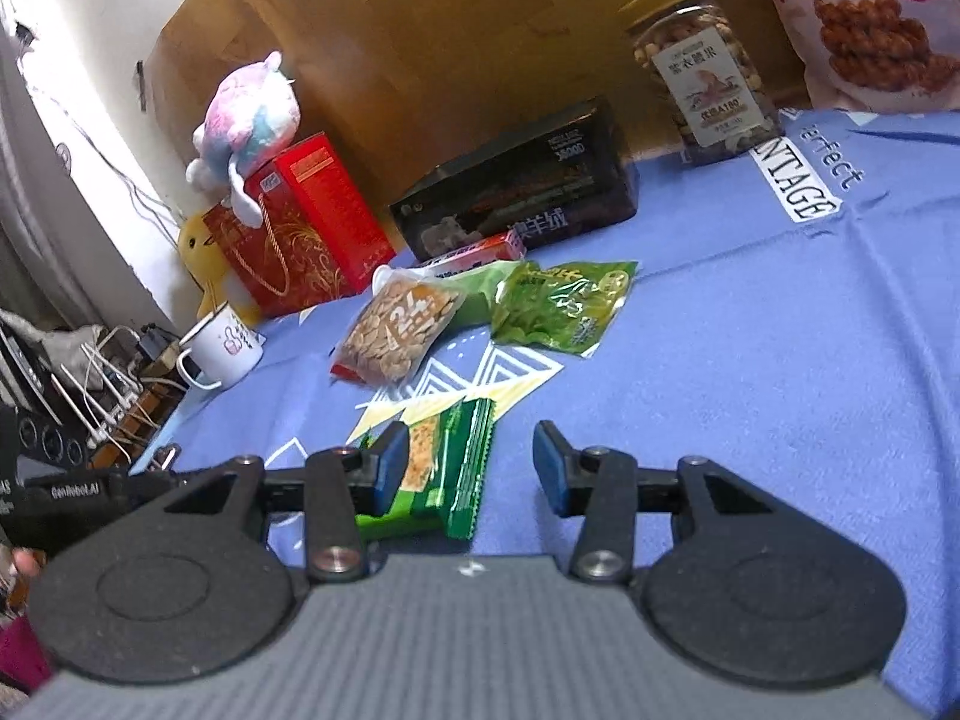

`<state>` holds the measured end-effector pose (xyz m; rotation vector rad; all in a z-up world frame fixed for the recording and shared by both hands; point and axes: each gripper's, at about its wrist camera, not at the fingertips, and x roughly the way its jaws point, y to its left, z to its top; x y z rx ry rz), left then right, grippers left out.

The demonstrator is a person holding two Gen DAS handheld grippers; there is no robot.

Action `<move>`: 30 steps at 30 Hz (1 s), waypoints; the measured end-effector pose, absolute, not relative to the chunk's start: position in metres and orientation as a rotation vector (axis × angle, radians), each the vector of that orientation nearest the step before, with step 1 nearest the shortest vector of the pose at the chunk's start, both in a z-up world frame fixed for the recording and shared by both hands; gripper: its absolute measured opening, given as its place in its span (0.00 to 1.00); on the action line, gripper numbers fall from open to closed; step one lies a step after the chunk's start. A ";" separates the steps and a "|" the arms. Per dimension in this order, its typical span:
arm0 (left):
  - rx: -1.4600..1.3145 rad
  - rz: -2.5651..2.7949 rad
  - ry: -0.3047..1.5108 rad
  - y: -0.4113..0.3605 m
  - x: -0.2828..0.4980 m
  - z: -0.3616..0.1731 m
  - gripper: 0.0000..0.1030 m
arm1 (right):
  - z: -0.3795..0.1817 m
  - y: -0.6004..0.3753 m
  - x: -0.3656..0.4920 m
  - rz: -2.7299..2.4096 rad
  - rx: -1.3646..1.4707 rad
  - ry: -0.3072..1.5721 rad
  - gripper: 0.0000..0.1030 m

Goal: Organize snacks
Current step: 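Close both grippers on the green biscuit pack, then lift the green biscuit pack off the cloth with both grippers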

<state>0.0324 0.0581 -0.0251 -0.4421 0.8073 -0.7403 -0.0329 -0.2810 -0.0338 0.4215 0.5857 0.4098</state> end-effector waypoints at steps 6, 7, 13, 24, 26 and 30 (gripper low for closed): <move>-0.430 -0.726 0.810 0.056 0.028 -0.022 0.53 | -0.036 -0.278 -0.037 0.420 0.381 0.575 0.47; -0.426 -0.727 0.809 0.056 0.027 -0.021 0.53 | -0.035 -0.277 -0.038 0.426 0.373 0.571 0.47; -0.431 -0.724 0.823 0.055 0.027 -0.019 0.53 | -0.032 -0.273 -0.043 0.469 0.337 0.551 0.47; -0.467 -0.733 0.869 0.053 0.033 -0.021 0.53 | -0.031 -0.267 -0.049 0.531 0.272 0.543 0.47; -0.474 -0.742 0.874 0.052 0.035 -0.021 0.53 | -0.030 -0.266 -0.049 0.542 0.249 0.546 0.48; -0.477 -0.759 0.892 0.046 0.039 -0.021 0.53 | -0.029 -0.264 -0.049 0.553 0.210 0.544 0.56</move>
